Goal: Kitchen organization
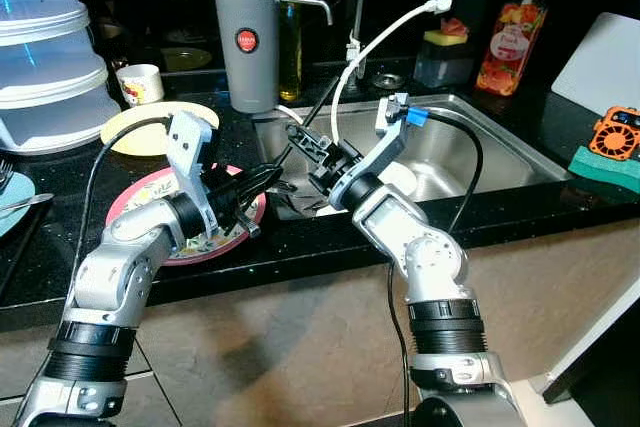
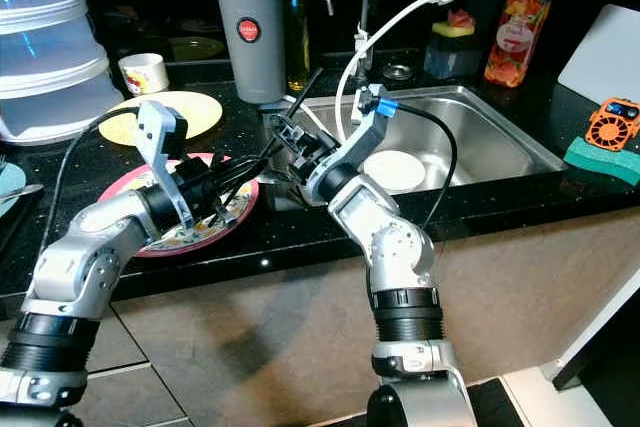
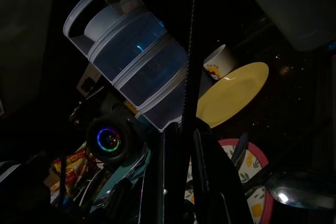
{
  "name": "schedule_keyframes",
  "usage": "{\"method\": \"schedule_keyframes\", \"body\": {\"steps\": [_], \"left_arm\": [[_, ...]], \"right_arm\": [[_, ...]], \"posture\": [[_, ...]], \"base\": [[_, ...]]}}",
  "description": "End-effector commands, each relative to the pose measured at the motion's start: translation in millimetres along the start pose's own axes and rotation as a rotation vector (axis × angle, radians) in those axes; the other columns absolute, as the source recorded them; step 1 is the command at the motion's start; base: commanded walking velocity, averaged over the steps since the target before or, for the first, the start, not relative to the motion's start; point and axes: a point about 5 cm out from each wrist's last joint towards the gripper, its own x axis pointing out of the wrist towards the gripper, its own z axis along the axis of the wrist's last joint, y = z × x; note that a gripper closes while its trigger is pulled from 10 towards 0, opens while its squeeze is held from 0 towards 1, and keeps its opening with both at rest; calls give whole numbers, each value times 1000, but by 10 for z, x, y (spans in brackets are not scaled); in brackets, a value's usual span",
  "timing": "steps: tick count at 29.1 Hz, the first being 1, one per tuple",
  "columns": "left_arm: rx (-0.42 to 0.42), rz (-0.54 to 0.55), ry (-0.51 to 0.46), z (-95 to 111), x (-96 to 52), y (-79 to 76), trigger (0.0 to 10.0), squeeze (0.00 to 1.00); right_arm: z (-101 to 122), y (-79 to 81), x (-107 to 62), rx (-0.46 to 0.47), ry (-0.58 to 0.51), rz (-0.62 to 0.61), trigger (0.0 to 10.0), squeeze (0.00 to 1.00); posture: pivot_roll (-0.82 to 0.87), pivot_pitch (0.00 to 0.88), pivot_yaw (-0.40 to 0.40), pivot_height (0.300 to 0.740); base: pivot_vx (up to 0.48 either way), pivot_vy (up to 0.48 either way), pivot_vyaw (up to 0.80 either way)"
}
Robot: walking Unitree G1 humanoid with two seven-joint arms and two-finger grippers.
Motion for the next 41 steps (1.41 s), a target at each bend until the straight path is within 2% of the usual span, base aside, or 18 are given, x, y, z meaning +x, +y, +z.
{"method": "schedule_keyframes", "body": {"steps": [1, 6, 7, 8, 9, 17, 19, 20, 23, 25, 30, 32, 33, 35, 36, 38, 40, 41], "left_arm": [[34, 29, 47, -68, -10, 15, 10000, 1000], [86, 125, 28, -34, -2, 102, 10000, 1000], [100, 175, 27, -23, -14, 174, 10000, 690], [109, 209, 27, -15, -23, 223, 10000, 690], [118, 236, 25, 1, -36, 270, 10000, 0], [179, 278, 15, 84, -47, 369, 10000, 0], [185, 259, 15, 104, -6, 371, 10000, 0], [185, 259, 15, 104, -6, 371, 10000, 0], [179, 225, 11, 119, 41, 343, 10000, 0], [174, 151, -2, 117, 134, 241, 10000, 0], [159, 98, -9, 90, 189, 142, 10000, 0], [98, 12, -6, 32, 235, 11, 10000, 0], [98, 12, -6, 32, 235, 11, 10000, 0], [88, -65, 58, -60, 255, -89, 10000, 0], [92, -90, 90, -102, 261, -121, 10000, 0], [96, -97, 121, -144, 266, -131, 10000, 0], [105, -77, 128, -146, 266, -96, 10000, 0], [109, -70, 131, -144, 264, -83, 10000, 0]], "right_arm": [[-25, 36, 45, 42, -49, -11, 0, 0], [83, -63, 23, -2, -115, -76, 0, 0], [126, -80, 23, -28, -136, -89, 0, 0], [156, -91, 23, -45, -150, -98, 0, 0], [190, -99, 26, -74, -166, -108, 0, 0], [310, -155, 107, -234, -237, -165, 0, 0], [332, -201, 166, -336, -251, -191, 0, 0], [332, -201, 166, -336, -251, -191, 0, 0], [356, -223, 201, -434, -263, -210, 0, 0], [416, -216, 261, -584, -287, -214, 0, 0], [471, -173, 308, -694, -311, -198, 0, 0], [415, -170, 333, -796, -281, -167, 0, 0], [415, -170, 333, -796, -281, -167, 0, 0], [318, -212, 333, -849, -233, -148, 2784, 0], [269, -240, 329, -871, -210, -143, 2902, 0], [207, -286, 314, -901, -180, -146, 4118, 0], [184, -322, 297, -928, -168, -156, 6902, 0], [180, -331, 291, -937, -166, -158, 6902, 0]], "posture": [[36, 0, -1, 740], [35, 0, 0, 740], [33, 0, -1, 740], [33, 0, -1, 740], [34, 2, 0, 740], [38, 19, 5, 740], [49, 39, 0, 740], [49, 39, 0, 740], [56, 54, -3, 740], [60, 73, -7, 740], [64, 93, -12, 740], [70, 108, -19, 740], [70, 108, -19, 740], [75, 114, -23, 740], [75, 114, -23, 740], [76, 116, -23, 740], [75, 115, -19, 740], [75, 115, -19, 740]], "base": [[0, 0, 0], [0, 0, 0], [0, 0, 0], [0, 0, 0], [0, 0, 0], [0, 0, 0], [0, 0, 0], [0, 0, 0], [0, 0, 0], [0, 0, 0], [0, 0, 0], [0, 0, 0], [0, 0, 0], [0, 0, 0], [0, 0, 0], [0, 0, 0], [0, 0, 0], [0, 0, 0]]}}
